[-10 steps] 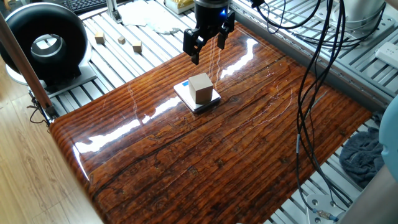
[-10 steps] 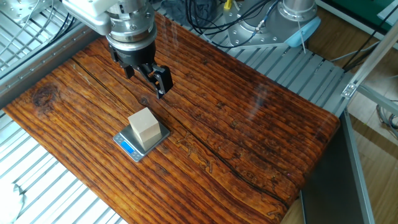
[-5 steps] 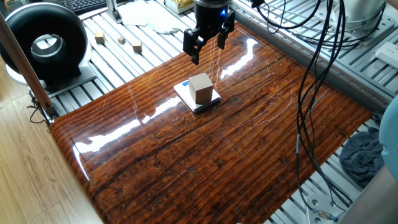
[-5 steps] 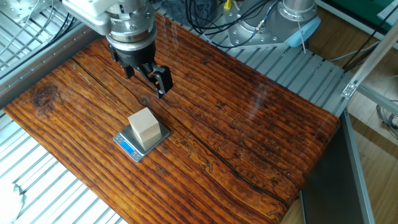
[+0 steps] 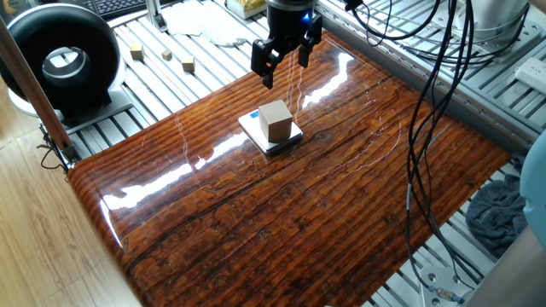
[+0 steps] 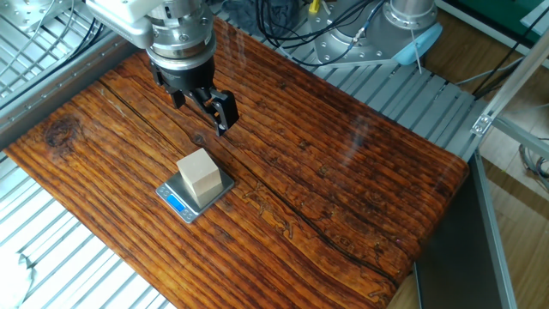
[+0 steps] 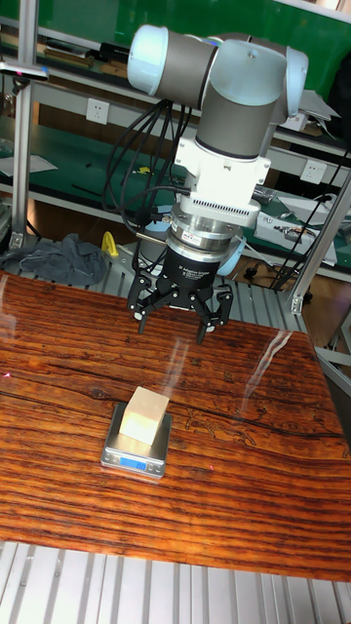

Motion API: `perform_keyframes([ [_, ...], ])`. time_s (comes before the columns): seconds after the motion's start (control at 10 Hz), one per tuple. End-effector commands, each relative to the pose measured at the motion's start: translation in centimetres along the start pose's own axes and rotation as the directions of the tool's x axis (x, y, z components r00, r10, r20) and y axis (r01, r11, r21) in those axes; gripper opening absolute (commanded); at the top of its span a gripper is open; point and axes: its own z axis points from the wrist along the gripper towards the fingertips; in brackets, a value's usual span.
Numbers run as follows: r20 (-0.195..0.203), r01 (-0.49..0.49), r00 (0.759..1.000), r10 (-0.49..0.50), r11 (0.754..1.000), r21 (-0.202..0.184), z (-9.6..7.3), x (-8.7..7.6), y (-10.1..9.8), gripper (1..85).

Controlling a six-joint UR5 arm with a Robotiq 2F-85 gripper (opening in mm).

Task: Remove the object from the scale

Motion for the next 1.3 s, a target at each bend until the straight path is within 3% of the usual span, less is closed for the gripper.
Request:
perform_keyframes([
  [0.0, -0.065, 0.157, 0.985, -0.159, 0.987, -0.037, 0.0, 1.8, 0.9, 1.0],
  [0.2, -0.062, 0.122, 0.99, -0.125, 0.991, -0.053, 0.2, 1.8, 1.7, 1.0],
  [0.5, -0.07, 0.087, 0.993, -0.09, 0.995, -0.047, -0.5, 1.8, 2.0, 1.0],
  [0.7, -0.09, -0.005, 0.996, 0.001, 0.999, -0.039, -2.2, 2.0, 2.7, 1.0],
  [0.9, -0.099, -0.146, 0.985, 0.139, 0.987, -0.07, -2.6, 1.8, 4.3, 1.0],
  [1.1, -0.07, -0.277, 0.96, 0.272, 0.959, -0.065, -1.1, 0.4, 4.2, 1.0],
  [1.2, -0.053, -0.291, 0.956, 0.288, 0.954, -0.07, -0.4, -0.1, 4.2, 1.0],
])
